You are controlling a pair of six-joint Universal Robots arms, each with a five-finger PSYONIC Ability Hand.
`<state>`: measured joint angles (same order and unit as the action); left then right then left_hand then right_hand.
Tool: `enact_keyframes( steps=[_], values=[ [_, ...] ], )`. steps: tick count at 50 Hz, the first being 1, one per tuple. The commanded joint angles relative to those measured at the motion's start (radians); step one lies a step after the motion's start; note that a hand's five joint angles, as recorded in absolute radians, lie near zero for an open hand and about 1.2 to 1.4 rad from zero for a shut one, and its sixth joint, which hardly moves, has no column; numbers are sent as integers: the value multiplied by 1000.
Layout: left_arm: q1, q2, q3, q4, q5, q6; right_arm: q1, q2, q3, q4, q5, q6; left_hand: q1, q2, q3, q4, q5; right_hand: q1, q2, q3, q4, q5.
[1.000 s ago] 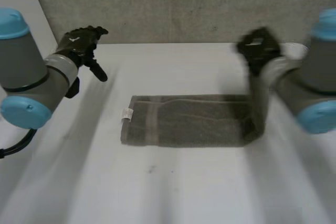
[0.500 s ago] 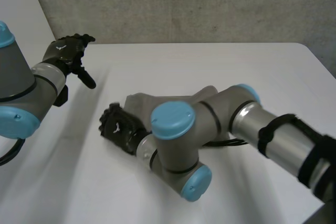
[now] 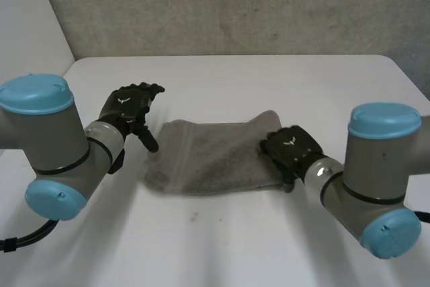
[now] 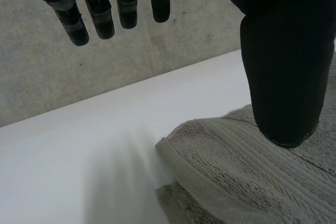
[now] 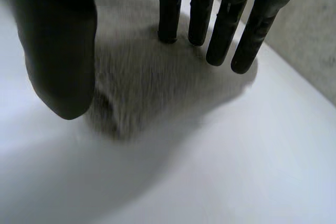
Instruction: Fold the towel.
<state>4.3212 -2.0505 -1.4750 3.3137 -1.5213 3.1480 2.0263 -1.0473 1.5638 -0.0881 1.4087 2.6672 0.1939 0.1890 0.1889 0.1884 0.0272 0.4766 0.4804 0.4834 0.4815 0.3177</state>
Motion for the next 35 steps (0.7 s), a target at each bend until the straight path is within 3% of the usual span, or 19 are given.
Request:
enact_keyframes(
  steps=[1,3,4,8,17,28,31,33,35],
  values=[
    [0,10,-2,6,-2,-2,-34,23,62,-127,-7,-6,14,19,19,19,6,181,177,174,176,165],
    [0,13,-2,6,-2,-2,-35,42,56,-139,-5,-6,14,19,19,19,6,493,489,486,488,478],
    [-3,15,-2,6,-3,-5,-35,43,56,-139,-5,-6,14,19,19,19,6,495,491,488,490,479],
    [-20,24,-2,6,-3,-5,-46,53,56,-137,-1,-4,14,19,19,19,6,918,914,911,913,903],
    [-23,58,-18,4,-2,-8,-90,-51,125,-105,13,-24,8,13,13,13,0,920,916,913,915,904],
    [-20,79,-50,4,-2,-5,-173,-212,114,-18,3,-302,-4,1,1,2,-12,920,916,913,915,904],
    [-17,81,-44,4,-2,-5,-103,-175,12,-9,-5,-300,-4,1,1,2,-12,920,916,913,915,904],
    [-17,84,-38,6,-2,-5,38,-88,-100,-18,-52,-294,-4,1,1,2,-12,920,916,913,915,904],
    [-20,84,-33,6,-3,-9,101,-33,-160,-9,-83,-296,-7,-2,-2,-1,-15,920,916,913,915,904]
  ],
)
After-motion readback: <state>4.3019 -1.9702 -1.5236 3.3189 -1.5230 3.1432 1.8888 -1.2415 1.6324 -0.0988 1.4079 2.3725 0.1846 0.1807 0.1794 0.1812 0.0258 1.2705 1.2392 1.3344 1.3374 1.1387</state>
